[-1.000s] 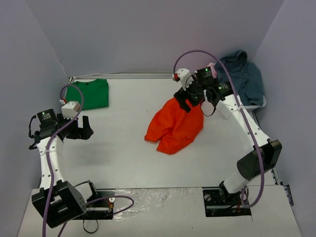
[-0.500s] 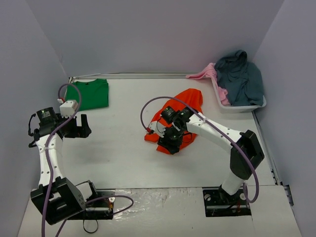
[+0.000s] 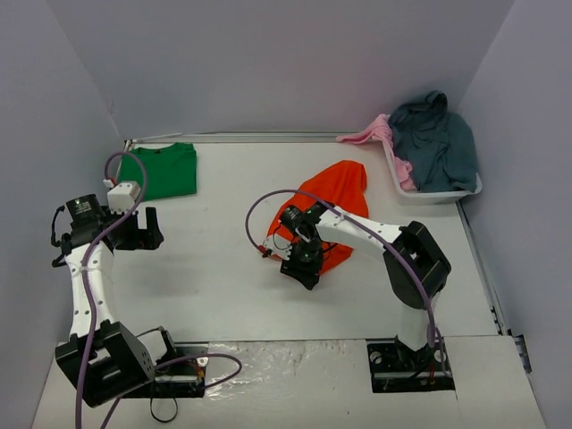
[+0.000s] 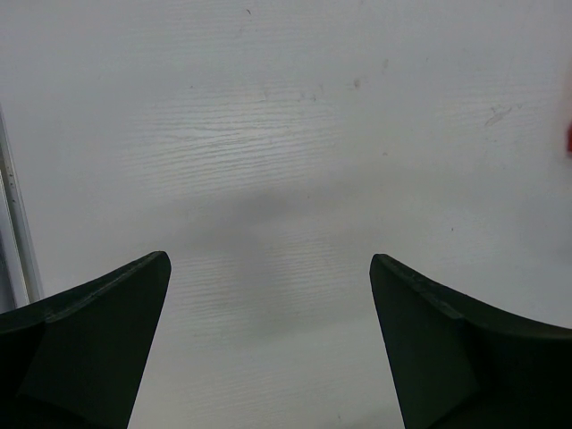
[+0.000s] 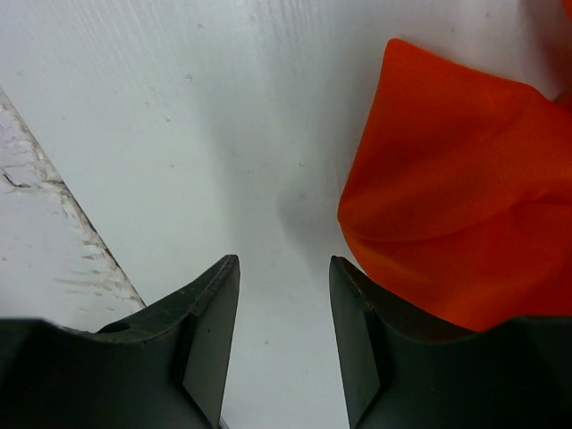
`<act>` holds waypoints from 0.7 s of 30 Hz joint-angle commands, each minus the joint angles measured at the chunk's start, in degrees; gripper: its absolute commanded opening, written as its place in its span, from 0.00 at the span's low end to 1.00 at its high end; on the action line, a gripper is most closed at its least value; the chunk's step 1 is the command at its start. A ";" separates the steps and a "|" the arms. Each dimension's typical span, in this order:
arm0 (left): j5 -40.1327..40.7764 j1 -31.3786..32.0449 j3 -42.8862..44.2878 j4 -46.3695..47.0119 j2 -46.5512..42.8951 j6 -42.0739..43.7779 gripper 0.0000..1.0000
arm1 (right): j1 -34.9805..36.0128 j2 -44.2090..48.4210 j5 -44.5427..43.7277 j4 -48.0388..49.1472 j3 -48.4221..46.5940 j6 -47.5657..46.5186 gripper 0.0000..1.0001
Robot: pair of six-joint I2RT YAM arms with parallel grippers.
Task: Fold and stack the t-shirts
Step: Move the tshirt to the center of the board, then flatten out the tshirt
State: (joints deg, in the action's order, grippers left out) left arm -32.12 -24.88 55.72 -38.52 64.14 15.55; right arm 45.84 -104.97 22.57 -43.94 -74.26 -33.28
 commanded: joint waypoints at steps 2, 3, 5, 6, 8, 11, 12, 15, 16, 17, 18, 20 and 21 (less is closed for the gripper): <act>0.39 -0.60 2.11 0.73 -0.77 -0.35 0.94 | 0.39 -2.52 0.02 -1.41 -2.12 -1.09 0.41; 0.48 -0.60 2.02 0.82 -0.86 -0.35 0.94 | 0.39 -3.04 -0.07 -1.32 -2.64 -1.00 0.42; 0.57 -0.60 1.93 0.99 -0.86 -0.26 0.94 | 0.30 -4.45 -0.15 -1.06 -3.26 -1.00 0.42; 0.57 -0.60 1.84 0.99 -0.77 -0.17 0.94 | 0.38 -4.98 -0.33 -0.97 -3.52 -1.00 0.43; 0.57 -0.60 1.84 1.08 -0.68 -0.17 0.94 | 0.39 -6.47 -0.68 -0.71 -4.22 -1.00 0.43; 0.57 -0.60 1.76 1.17 -0.68 -0.08 0.94 | 0.47 -8.49 -1.56 -0.09 -5.10 -0.56 0.43; 0.39 -0.60 1.76 1.17 -0.68 -0.17 0.94 | 0.47 -9.02 -1.91 0.17 -5.28 -0.47 0.43; -0.22 -0.60 1.67 0.91 -0.68 0.09 0.94 | 0.74 -10.52 -3.23 1.05 -6.33 0.05 0.43; -0.57 -0.60 1.67 0.99 -0.68 0.27 0.94 | 0.65 -10.78 -4.01 1.05 -6.60 0.05 0.43; -0.58 -0.60 1.67 0.91 -0.68 0.27 0.94 | 0.74 -11.05 -4.63 1.14 -7.21 0.32 0.43; -0.84 -0.60 1.67 0.82 -0.60 0.36 0.94 | 0.82 -11.57 -5.33 1.58 -7.39 0.49 0.43; -1.10 -0.60 1.67 0.73 -0.59 0.44 0.94 | 0.91 -12.01 -7.18 1.84 -7.74 0.76 0.43; -1.28 -0.60 1.67 0.73 -0.59 0.53 0.94 | 1.00 -12.54 -7.45 2.10 -7.83 0.84 0.43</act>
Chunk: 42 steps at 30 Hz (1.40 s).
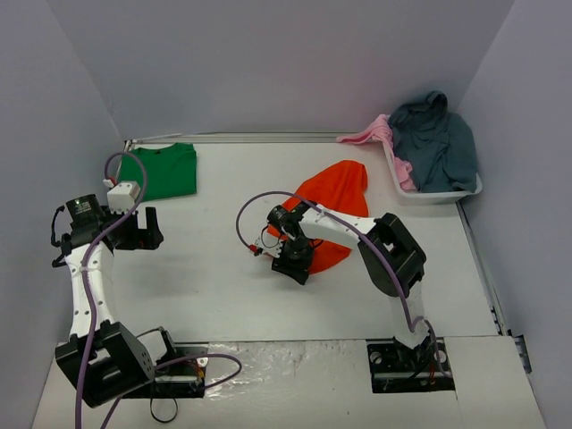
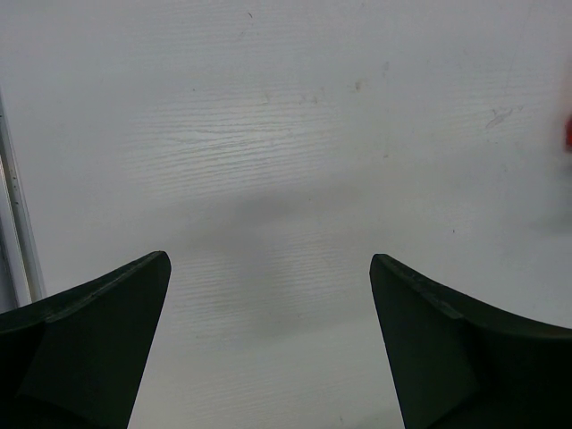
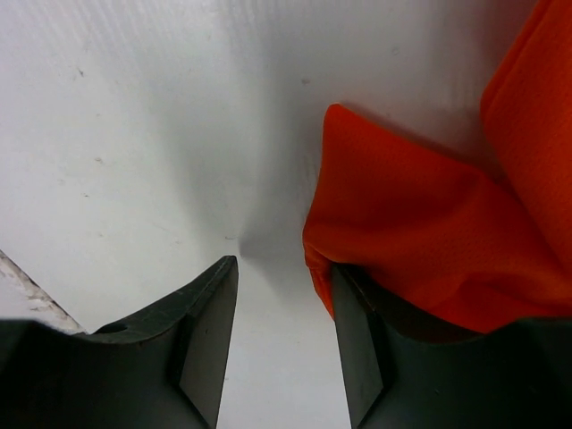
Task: Fold and stack the t-shirts
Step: Flatten out the tshirt
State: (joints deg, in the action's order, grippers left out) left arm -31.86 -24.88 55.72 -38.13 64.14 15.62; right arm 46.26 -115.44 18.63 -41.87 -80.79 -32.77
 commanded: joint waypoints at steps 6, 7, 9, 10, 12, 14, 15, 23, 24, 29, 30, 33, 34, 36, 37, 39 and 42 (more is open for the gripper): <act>-2.60 -0.60 1.76 -0.10 -0.33 0.82 0.94 | 0.59 -4.35 -9.31 3.45 -0.33 2.71 0.36; -2.68 -0.60 1.84 -0.19 -0.33 0.82 0.94 | 0.67 -4.71 -10.19 3.89 -0.24 2.98 0.32; -3.03 -0.60 1.84 -0.28 -0.42 0.99 0.94 | 0.67 -5.93 -12.30 5.21 0.11 3.68 0.30; -3.12 -0.60 1.84 -0.28 -0.42 1.08 0.94 | 0.67 -6.29 -13.17 5.74 0.28 3.94 0.27; -3.30 -0.60 1.93 -0.45 -0.42 1.17 0.94 | 0.59 -7.43 -15.02 6.71 0.20 4.47 0.22; -3.48 -0.60 1.84 -0.54 -0.42 1.26 0.94 | 0.59 -8.39 -15.73 7.24 0.11 4.65 0.20; -3.56 -0.60 1.84 -0.54 -0.51 1.26 0.94 | 0.59 -8.75 -16.17 7.41 0.02 4.74 0.17; -3.91 -0.60 1.93 -0.72 -0.24 1.35 0.94 | 1.11 -9.29 -17.84 7.42 -0.07 5.53 0.00; -3.83 -0.60 2.02 -0.72 -0.24 1.43 0.94 | 1.37 -8.76 -17.93 6.98 -0.15 5.53 0.00; -4.88 -0.60 2.37 -1.16 0.20 1.78 0.94 | 6.10 -0.96 -12.40 -1.17 -5.58 4.21 0.00; -5.32 -0.60 2.46 -1.16 0.11 1.87 0.94 | 6.99 0.55 -11.78 -2.33 -6.73 4.12 0.00; -5.76 -0.60 2.72 -1.51 -0.77 2.05 0.94 | 8.14 6.53 -9.23 -6.90 -11.92 3.95 0.00; -5.85 -0.60 2.72 -1.60 -1.47 2.05 0.95 | 7.88 9.50 -8.97 -8.13 -12.89 3.77 0.00; -6.38 -0.60 2.55 -1.51 -2.26 2.40 0.94 | 6.22 12.50 -8.79 -9.19 -15.78 3.25 0.00; -6.29 -0.60 2.37 -1.07 -3.22 2.40 0.94 | 5.25 15.39 -8.27 -10.33 -17.19 3.07 0.00; -5.85 -0.60 2.20 -0.46 -4.02 2.14 0.94 | 2.01 18.30 -7.12 -11.22 -21.50 2.19 0.00; -5.76 -0.60 2.46 -0.54 -4.72 1.96 0.94 | -6.40 23.93 -7.03 -10.87 -26.58 0.44 0.00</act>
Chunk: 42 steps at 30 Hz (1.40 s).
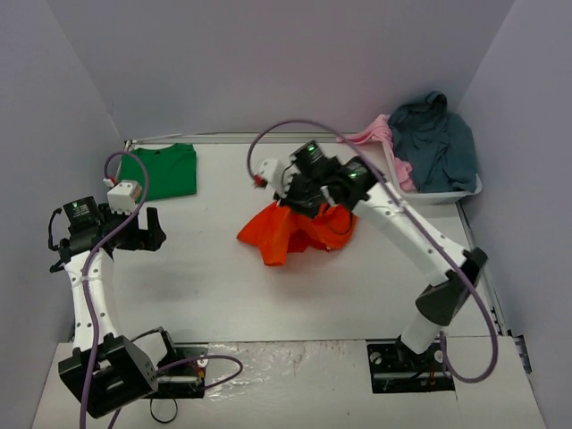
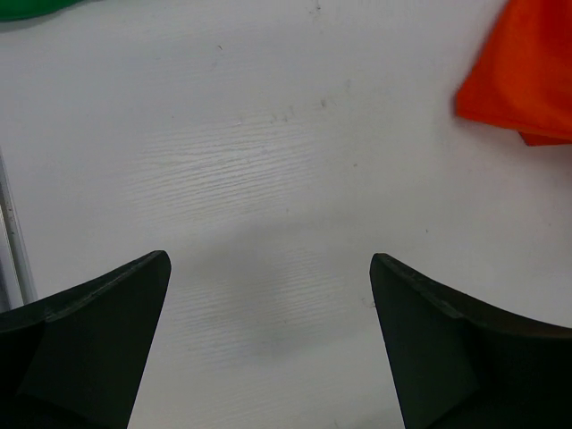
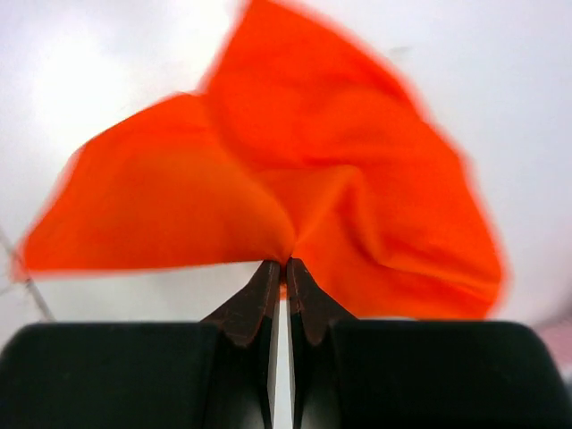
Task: Fold and stack the t-shirts
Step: Flatten out the tshirt
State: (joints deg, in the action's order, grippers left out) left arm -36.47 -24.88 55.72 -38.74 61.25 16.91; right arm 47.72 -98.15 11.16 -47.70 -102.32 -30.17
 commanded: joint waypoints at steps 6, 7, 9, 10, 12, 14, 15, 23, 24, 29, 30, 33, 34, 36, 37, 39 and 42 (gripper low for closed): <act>-3.52 -0.43 2.64 -0.63 -2.89 1.90 0.94 | -28.63 10.35 0.79 2.96 -4.38 -3.93 0.00; -4.39 -0.43 2.64 -0.72 -2.72 2.16 0.94 | -31.96 9.30 0.62 4.10 -2.64 -3.84 0.00; -4.49 0.27 2.64 -0.81 -1.76 2.95 0.94 | -34.35 8.07 -0.17 5.85 -0.52 -3.32 0.00; -4.23 0.71 2.64 -0.98 -1.40 3.30 0.94 | -35.67 6.67 -2.00 6.56 1.75 -2.96 0.00; -4.05 3.16 2.64 -1.42 0.17 4.36 0.94 | -37.00 4.65 -3.94 8.58 3.79 -2.00 0.00; -1.86 6.58 2.55 -1.51 1.32 5.15 0.94 | -38.23 3.67 -4.56 9.73 6.16 -1.29 0.00; -0.46 11.48 2.63 -1.51 2.54 5.42 0.94 | -38.58 2.97 -4.91 10.78 6.87 -1.20 0.00; 5.96 29.88 6.58 1.56 11.85 5.59 0.94 | -41.65 -0.11 -8.25 14.04 8.81 1.08 0.00; 6.32 31.02 7.37 1.48 13.18 6.20 0.94 | -41.75 -0.46 -8.78 14.21 8.89 1.43 0.00; 5.72 36.03 11.60 3.66 20.47 6.56 0.95 | -42.45 -0.55 -10.98 15.36 10.47 2.22 0.00; 5.27 36.66 11.95 4.20 21.27 6.30 0.95 | -42.54 -0.47 -10.98 15.53 11.17 2.31 0.00; 5.18 40.26 12.48 6.92 24.61 4.89 0.95 | -43.15 -0.55 -12.91 15.97 12.06 2.57 0.00; 5.09 41.14 12.65 7.80 25.40 4.54 0.95 | -43.33 -0.55 -12.92 15.89 12.15 2.84 0.00; 2.74 43.16 12.66 8.59 27.42 4.28 0.95 | -43.68 -0.82 -12.83 15.97 12.50 2.93 0.00; 2.11 43.86 12.65 8.94 28.65 3.93 0.95 | -43.77 -0.90 -12.91 15.97 12.59 3.01 0.00; 0.88 46.23 12.31 9.12 29.53 4.01 0.94 | -44.03 -1.17 -13.18 16.15 12.76 3.19 0.00; -0.44 48.87 11.17 10.44 30.41 3.40 0.94 | -44.12 -1.87 -13.18 16.15 12.94 3.37 0.00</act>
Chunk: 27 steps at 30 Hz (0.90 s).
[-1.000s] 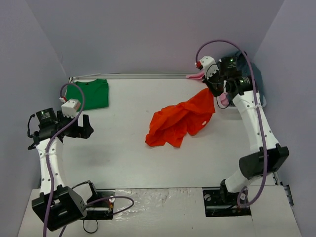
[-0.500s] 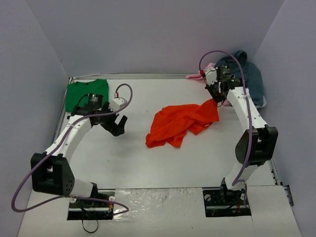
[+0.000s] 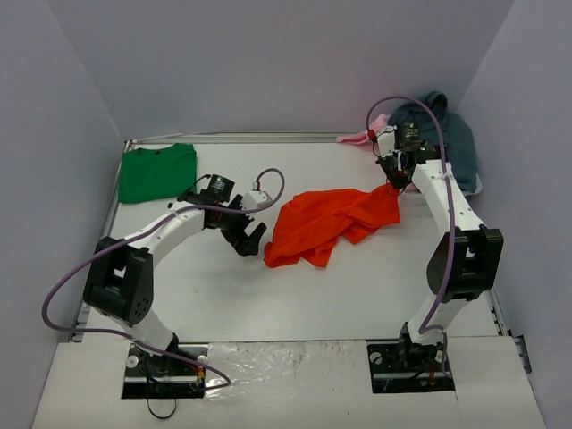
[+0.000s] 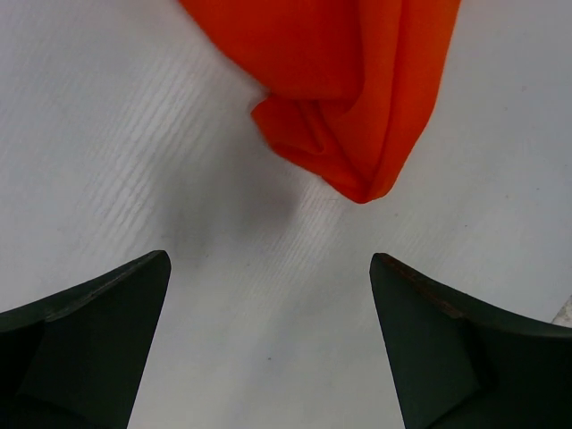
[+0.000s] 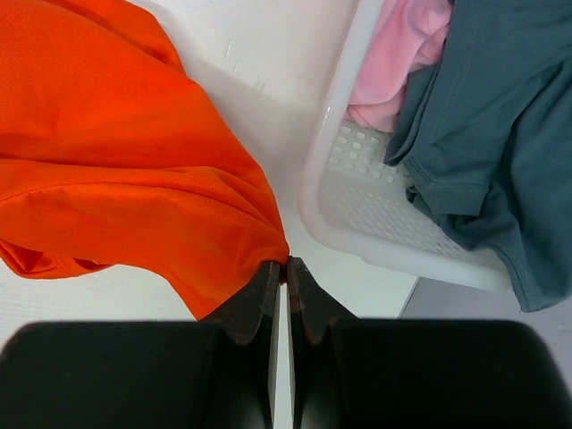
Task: Fold and stack the t-shirts
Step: Flatten out the tshirt
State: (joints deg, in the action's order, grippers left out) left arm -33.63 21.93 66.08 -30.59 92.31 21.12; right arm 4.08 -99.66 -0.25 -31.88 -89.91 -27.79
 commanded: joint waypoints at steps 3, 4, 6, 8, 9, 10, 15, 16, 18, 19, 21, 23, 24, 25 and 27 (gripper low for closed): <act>-2.50 4.86 0.36 3.08 0.93 -0.82 0.95 | -0.74 -1.33 -1.77 0.50 0.44 1.42 0.00; -1.89 5.48 0.27 3.34 1.81 -0.82 0.94 | -0.74 -1.76 -1.68 0.59 0.35 1.42 0.00; -1.18 6.80 0.36 3.52 2.69 -0.12 0.94 | -0.74 -2.29 -1.59 0.68 0.43 1.60 0.00; -0.04 8.38 0.36 4.04 3.84 0.23 0.95 | -0.82 -2.91 -1.59 0.68 0.43 1.60 0.00; 0.31 8.91 0.53 4.39 4.19 0.49 0.95 | -0.74 -3.17 -1.68 0.68 0.35 1.60 0.00; 0.40 9.70 0.71 4.40 5.06 0.67 0.96 | -0.82 -3.52 -1.77 0.68 0.35 1.60 0.00; -0.74 10.50 1.85 4.13 8.49 0.94 0.85 | -1.18 -4.23 -1.86 0.76 0.44 1.51 0.00; -1.00 10.50 2.29 4.05 9.02 0.85 0.82 | -1.26 -4.40 -1.86 0.85 0.61 1.51 0.00; -1.61 10.50 2.64 4.05 10.34 0.59 0.75 | -1.44 -4.41 -1.86 0.94 0.79 1.51 0.00; -1.70 10.59 2.82 4.05 10.69 0.58 0.65 | -1.53 -4.49 -1.77 0.94 0.87 1.51 0.00; -1.01 10.76 3.44 4.13 11.39 0.58 0.48 | -1.53 -4.41 -1.68 0.94 1.14 1.51 0.00; -0.57 10.94 3.87 4.22 11.66 0.32 0.16 | -1.62 -4.32 -1.59 1.03 1.23 1.51 0.00; 0.31 10.94 4.05 4.31 11.49 0.23 0.03 | -1.62 -4.23 -1.59 1.03 1.40 1.42 0.00; 0.75 10.85 4.05 4.31 11.14 0.23 0.02 | -1.62 -3.97 -1.51 0.94 1.40 1.42 0.00; 1.98 10.59 3.61 5.01 9.56 0.14 0.02 | -1.70 -3.18 -1.33 0.94 1.58 1.42 0.00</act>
State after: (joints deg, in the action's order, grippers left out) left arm -32.97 32.51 67.92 -26.17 104.47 20.88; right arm 2.92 -103.94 -0.75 -30.41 -88.88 -26.85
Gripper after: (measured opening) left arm 0.040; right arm 0.009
